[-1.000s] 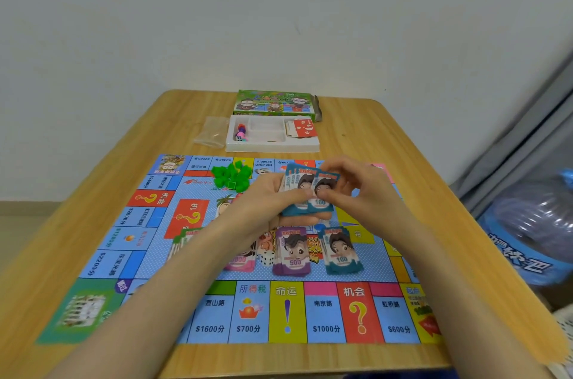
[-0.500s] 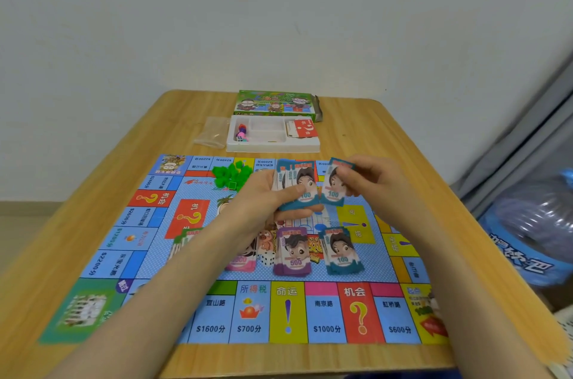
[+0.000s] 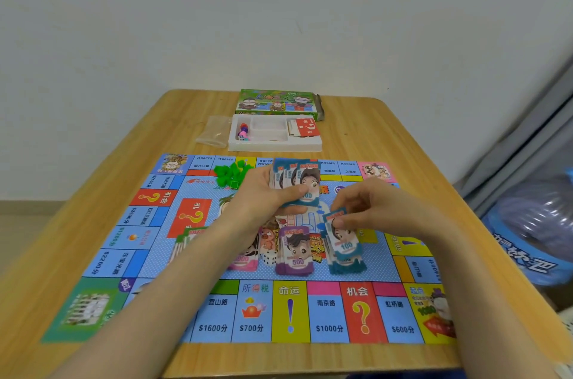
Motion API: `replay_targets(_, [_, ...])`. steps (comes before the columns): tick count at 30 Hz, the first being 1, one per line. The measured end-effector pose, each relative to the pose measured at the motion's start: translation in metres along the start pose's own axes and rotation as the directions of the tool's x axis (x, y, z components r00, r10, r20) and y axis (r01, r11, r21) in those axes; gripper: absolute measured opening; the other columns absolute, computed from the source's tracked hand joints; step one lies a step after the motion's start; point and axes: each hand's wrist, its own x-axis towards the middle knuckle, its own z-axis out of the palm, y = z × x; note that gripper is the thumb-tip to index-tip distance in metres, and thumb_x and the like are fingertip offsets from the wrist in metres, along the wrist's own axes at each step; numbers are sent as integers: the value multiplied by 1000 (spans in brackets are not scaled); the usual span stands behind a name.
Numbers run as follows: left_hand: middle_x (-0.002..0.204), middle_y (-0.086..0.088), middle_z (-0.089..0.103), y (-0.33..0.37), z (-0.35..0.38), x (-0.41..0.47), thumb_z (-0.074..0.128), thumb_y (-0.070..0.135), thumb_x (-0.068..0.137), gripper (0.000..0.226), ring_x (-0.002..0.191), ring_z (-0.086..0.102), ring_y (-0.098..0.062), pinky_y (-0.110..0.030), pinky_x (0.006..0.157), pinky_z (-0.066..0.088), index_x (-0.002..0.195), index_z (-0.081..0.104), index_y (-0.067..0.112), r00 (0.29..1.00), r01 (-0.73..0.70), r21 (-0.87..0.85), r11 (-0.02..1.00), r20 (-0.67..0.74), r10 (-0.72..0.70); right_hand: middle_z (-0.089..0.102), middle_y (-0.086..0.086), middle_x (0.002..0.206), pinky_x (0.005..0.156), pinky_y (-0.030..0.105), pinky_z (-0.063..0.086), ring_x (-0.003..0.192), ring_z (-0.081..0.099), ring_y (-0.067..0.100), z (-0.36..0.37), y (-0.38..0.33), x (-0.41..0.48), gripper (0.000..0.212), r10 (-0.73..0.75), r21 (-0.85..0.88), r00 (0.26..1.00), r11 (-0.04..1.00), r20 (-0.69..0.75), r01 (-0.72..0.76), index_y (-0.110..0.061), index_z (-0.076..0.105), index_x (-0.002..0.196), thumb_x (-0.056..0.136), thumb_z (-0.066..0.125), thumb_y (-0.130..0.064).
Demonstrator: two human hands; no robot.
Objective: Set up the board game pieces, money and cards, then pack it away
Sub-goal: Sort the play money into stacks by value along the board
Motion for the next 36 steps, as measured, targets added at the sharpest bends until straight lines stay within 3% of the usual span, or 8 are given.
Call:
replay_targets(6, [85,0,72,1,1,-2,63,-5,84,19,78,70,-10,-23,74,58,89,69,13,996,-86,-39,996,33,87,63,-5,68,48,9,37,58,56,-4,3,0,1,7,12,-82,999,997,45,-9,-18,66,81,81,72,-14])
replay_targets(13, [78,2,73,0,0,0,61,-2,87,13,75,72,-15,-18,58,56,89,66,10,999,-24,-68,997,28,26,59,-5,64,51,19,40,56,54,1,6,5,5,13,21,-148,1000,989,13,-19,-16,63,82,78,76,-16])
replay_targets(16, [76,4,74,1,1,-1,61,-2,88,14,74,73,-16,-18,57,56,89,66,11,999,-20,-70,997,42,23,55,-9,57,47,15,36,54,51,4,8,6,6,16,38,-199,999,979,-9,-39,-19,62,82,77,77,-22])
replay_targets(21, [90,-7,71,1,1,0,63,-1,85,15,73,73,-18,-18,55,55,99,64,4,1000,6,-96,995,14,-5,51,-10,59,47,15,33,48,45,-2,9,8,7,19,36,-286,999,957,-25,-42,-21,60,83,76,76,-29])
replay_targets(26, [94,-9,70,1,1,0,64,0,85,20,74,72,-17,-19,56,56,105,63,2,1000,7,-88,996,2,-7,50,-13,95,70,17,41,83,45,3,5,6,3,35,-49,-252,999,967,-25,41,-33,56,98,72,79,-35])
replay_targets(30, [93,-9,70,2,1,0,65,0,84,20,72,72,-15,-18,55,55,104,63,1,1000,11,-92,996,-4,-11,32,-18,118,89,15,42,111,37,-5,5,-2,-7,65,37,-254,969,967,242,27,-52,33,111,71,81,-32])
replay_targets(33, [94,-10,71,2,1,-1,65,0,84,17,74,72,-17,-17,54,54,101,64,4,1000,14,-103,995,4,-13,23,-14,128,81,7,45,118,33,2,6,-4,-9,76,76,-357,949,933,307,41,-47,26,126,75,78,-27])
replay_targets(36, [100,-15,70,2,1,-1,65,0,84,22,79,73,-22,-17,53,54,106,62,0,1000,29,-117,993,3,-29,26,-14,121,68,1,39,107,36,0,6,-4,-8,70,64,-353,951,934,303,50,-42,25,124,78,75,-23])
